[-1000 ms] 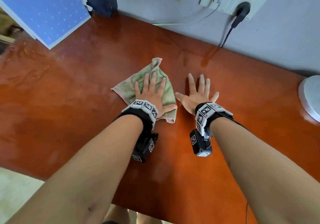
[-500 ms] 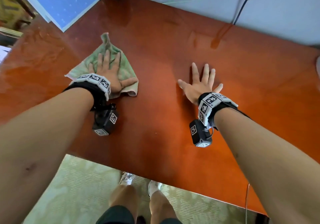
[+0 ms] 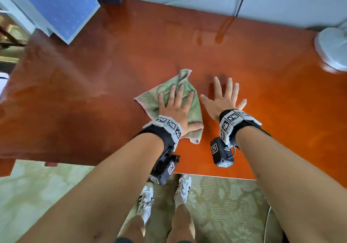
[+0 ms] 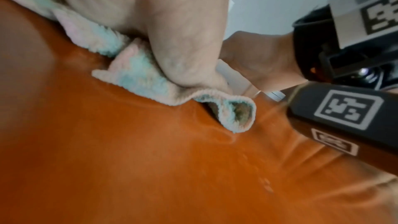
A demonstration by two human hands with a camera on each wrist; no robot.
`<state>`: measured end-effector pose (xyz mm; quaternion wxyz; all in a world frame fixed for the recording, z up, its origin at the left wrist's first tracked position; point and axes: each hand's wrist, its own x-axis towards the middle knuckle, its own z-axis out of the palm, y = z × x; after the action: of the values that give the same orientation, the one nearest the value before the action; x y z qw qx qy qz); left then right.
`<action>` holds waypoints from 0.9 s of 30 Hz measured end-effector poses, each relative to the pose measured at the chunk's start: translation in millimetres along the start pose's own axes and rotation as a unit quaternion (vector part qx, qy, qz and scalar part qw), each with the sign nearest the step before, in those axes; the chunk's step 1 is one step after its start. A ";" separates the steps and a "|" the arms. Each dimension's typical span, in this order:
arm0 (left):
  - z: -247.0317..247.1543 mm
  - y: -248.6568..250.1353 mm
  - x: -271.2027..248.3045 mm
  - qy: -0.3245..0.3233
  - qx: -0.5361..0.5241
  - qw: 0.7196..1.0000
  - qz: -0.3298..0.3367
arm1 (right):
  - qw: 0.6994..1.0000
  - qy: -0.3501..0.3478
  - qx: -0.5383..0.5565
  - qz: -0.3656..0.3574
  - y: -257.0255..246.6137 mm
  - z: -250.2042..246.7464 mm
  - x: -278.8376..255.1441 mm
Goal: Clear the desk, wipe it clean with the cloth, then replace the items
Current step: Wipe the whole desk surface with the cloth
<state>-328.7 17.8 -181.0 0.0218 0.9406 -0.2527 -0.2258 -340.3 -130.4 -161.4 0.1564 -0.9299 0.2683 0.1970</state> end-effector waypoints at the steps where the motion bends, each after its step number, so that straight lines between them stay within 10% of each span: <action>1: 3.3 3.8 -6.1 -0.001 0.002 1.000 0.012 | 1.000 0.001 0.001 0.011 4.6 3.8 -6.9; 7: 0.7 -28.3 -23.5 -0.032 0.018 0.998 0.047 | 0.999 -0.004 0.010 0.030 7.8 14.3 -34.3; 15: -16.0 -96.3 -46.0 -0.043 -0.026 0.994 -0.100 | 1.000 -0.022 0.002 -0.012 -4.7 26.8 -49.5; 27: 27.6 -5.1 -74.1 -0.011 -0.020 0.998 -0.058 | 0.999 -0.015 -0.027 -0.020 24.8 34.9 -78.3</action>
<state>-395.5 60.2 -175.9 0.0246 0.9504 -0.1937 -0.2419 -425.1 -102.4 -161.3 0.1392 -0.9360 0.2418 0.2145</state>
